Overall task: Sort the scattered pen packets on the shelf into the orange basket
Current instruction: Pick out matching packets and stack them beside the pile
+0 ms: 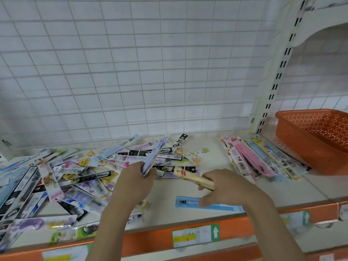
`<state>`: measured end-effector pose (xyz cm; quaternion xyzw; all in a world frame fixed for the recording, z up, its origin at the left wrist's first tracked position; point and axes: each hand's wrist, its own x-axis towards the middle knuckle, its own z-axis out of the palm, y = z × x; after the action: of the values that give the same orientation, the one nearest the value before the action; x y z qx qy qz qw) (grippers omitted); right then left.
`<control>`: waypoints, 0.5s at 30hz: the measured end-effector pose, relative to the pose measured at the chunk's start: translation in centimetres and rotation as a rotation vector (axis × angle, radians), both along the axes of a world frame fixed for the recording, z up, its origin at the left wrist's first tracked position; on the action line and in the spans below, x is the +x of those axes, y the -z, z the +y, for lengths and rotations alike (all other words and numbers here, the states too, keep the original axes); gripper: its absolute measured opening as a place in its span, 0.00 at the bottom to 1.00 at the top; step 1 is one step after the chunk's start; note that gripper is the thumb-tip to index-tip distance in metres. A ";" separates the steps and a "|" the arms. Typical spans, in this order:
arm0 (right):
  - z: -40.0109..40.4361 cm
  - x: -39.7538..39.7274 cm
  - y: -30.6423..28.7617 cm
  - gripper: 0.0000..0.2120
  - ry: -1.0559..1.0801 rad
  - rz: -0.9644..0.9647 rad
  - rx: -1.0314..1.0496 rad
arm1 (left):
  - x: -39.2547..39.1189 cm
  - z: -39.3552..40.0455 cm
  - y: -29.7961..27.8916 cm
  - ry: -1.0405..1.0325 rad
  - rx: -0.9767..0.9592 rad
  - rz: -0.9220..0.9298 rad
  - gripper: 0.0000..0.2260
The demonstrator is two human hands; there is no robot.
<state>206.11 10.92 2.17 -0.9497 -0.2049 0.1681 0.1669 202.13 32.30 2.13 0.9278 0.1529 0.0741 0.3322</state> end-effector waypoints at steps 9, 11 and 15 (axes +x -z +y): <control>1.2 1.2 1.1 0.11 0.029 -0.038 0.013 | -1.2 1.8 -0.2 -0.060 -0.023 -0.038 0.17; 1.5 1.6 0.8 0.10 0.020 -0.097 0.037 | -1.7 2.4 -0.4 -0.085 -0.030 -0.045 0.19; 3.0 2.3 -0.1 0.05 0.017 -0.218 0.092 | -2.9 4.1 -0.4 -0.146 -0.013 -0.061 0.19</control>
<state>208.43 13.88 2.23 -0.9553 -0.2215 0.0529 0.1885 199.26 36.40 2.57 0.9093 0.2106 0.1251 0.3365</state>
